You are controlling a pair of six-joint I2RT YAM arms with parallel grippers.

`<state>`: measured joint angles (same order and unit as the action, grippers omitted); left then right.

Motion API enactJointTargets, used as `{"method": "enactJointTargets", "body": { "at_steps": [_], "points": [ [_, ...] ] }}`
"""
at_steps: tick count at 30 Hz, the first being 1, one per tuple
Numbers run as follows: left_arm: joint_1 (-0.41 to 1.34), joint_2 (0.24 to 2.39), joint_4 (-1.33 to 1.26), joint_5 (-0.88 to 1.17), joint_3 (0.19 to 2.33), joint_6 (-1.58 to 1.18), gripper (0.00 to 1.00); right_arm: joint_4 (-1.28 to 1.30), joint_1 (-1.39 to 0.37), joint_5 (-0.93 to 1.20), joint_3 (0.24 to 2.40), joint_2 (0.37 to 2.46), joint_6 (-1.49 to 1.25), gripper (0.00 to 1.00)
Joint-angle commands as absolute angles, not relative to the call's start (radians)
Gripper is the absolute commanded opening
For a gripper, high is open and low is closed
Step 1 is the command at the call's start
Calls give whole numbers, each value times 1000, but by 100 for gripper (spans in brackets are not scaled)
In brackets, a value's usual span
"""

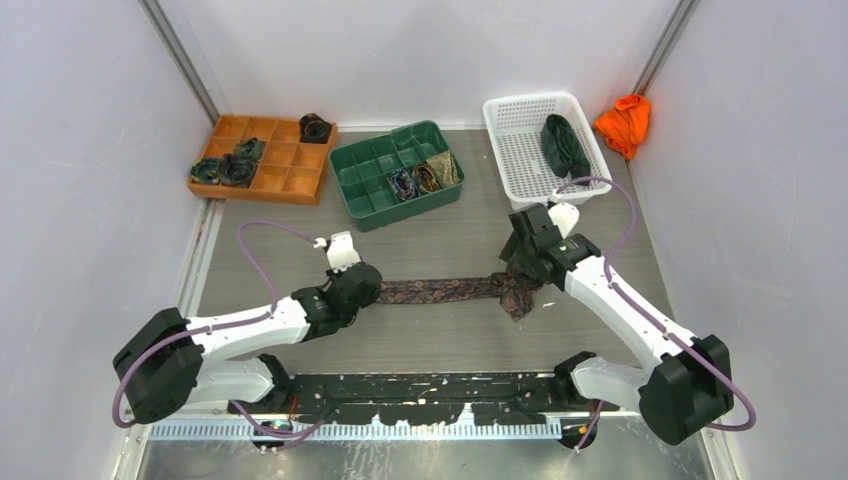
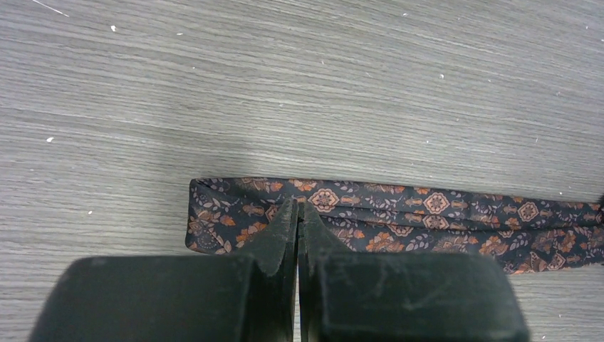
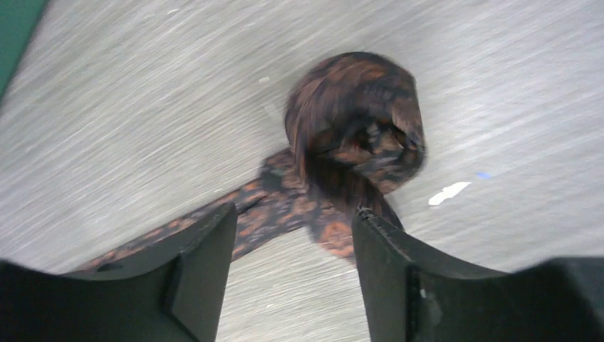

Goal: Roll the ties
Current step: Flatten out the tie at the center of the board.

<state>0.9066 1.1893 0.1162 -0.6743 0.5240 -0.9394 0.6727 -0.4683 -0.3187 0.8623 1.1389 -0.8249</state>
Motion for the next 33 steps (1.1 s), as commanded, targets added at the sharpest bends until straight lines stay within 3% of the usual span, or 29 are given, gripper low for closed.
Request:
{"method": "enactJointTargets", "body": {
  "at_steps": [1,3,5,6,9,11,15,17,19,28,33],
  "points": [
    [900,1200,64,-668,548,-949,0,807,-451,-640,877,1126,-946,75],
    [900,1211,48,-664,547,-951,0,859,-447,-722,902,1136,-963,83],
    [900,1234,29,-655,549,-951,0,885,-446,-757,937,1148,-933,82],
    [900,1249,21,-650,553,-951,0,871,-449,-726,950,1146,-871,76],
    [900,1280,49,-643,576,-969,0,772,-470,-543,946,1131,-738,41],
    [902,1262,80,-649,591,-977,0,767,-516,-473,964,1159,-708,31],
    [902,1169,184,-707,621,-980,0,796,-684,-419,1009,1286,-671,30],
    [902,1120,222,-726,631,-968,0,761,-727,-339,999,1356,-677,23],
    [902,1076,246,-731,634,-959,0,701,-742,-288,971,1416,-688,17],
    [902,926,307,-749,598,-949,0,585,-742,-353,1016,1634,-676,12],
    [902,849,367,-764,609,-948,0,568,-786,-286,1059,1780,-687,1]
  ]
}}
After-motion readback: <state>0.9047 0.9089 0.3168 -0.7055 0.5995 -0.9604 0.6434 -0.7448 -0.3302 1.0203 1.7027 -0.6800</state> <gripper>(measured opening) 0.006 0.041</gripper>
